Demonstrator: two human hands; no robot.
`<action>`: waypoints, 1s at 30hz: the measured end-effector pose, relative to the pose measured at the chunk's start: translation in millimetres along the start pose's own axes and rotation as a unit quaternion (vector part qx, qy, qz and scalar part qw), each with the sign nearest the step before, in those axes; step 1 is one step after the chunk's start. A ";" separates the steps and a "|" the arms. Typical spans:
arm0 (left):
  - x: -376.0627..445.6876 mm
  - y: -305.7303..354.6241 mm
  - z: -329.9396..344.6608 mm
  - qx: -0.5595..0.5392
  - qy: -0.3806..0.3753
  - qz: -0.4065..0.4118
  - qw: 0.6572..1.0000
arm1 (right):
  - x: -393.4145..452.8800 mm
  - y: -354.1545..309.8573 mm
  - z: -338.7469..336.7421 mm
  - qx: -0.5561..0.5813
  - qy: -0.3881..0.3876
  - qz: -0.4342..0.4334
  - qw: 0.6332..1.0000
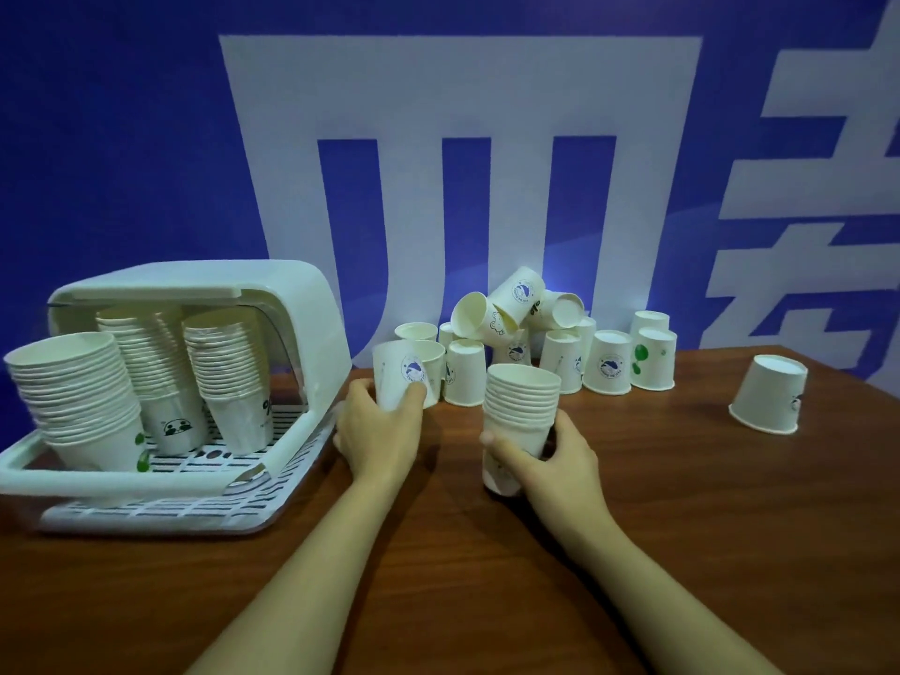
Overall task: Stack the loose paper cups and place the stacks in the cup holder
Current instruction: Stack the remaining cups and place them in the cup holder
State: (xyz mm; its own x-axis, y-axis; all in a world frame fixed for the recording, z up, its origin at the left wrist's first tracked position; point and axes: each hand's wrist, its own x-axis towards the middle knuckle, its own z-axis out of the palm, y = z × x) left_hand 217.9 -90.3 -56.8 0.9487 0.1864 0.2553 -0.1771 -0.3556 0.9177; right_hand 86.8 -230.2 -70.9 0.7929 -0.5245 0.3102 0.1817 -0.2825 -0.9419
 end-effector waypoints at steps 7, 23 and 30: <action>0.7 38.0 -24.7 -0.095 -0.156 0.084 0.980 | 5.3 2.7 -7.5 -0.130 0.024 -0.055 0.990; -21.6 107.8 -47.3 0.111 -0.322 0.247 0.907 | 4.7 3.4 -1.0 -0.175 -0.009 -0.089 0.981; -22.0 87.4 -12.8 -0.007 -0.347 0.252 0.903 | 8.9 6.6 -6.2 -0.072 -0.020 -0.027 0.997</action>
State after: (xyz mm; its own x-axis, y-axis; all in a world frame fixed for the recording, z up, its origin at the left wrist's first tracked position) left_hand 178.2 -113.7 21.7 0.6810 -0.6165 0.3951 -0.6317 -0.2218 0.7428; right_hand 91.4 -241.7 -73.5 0.8077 -0.4734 0.3515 0.1418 -0.4227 -0.8951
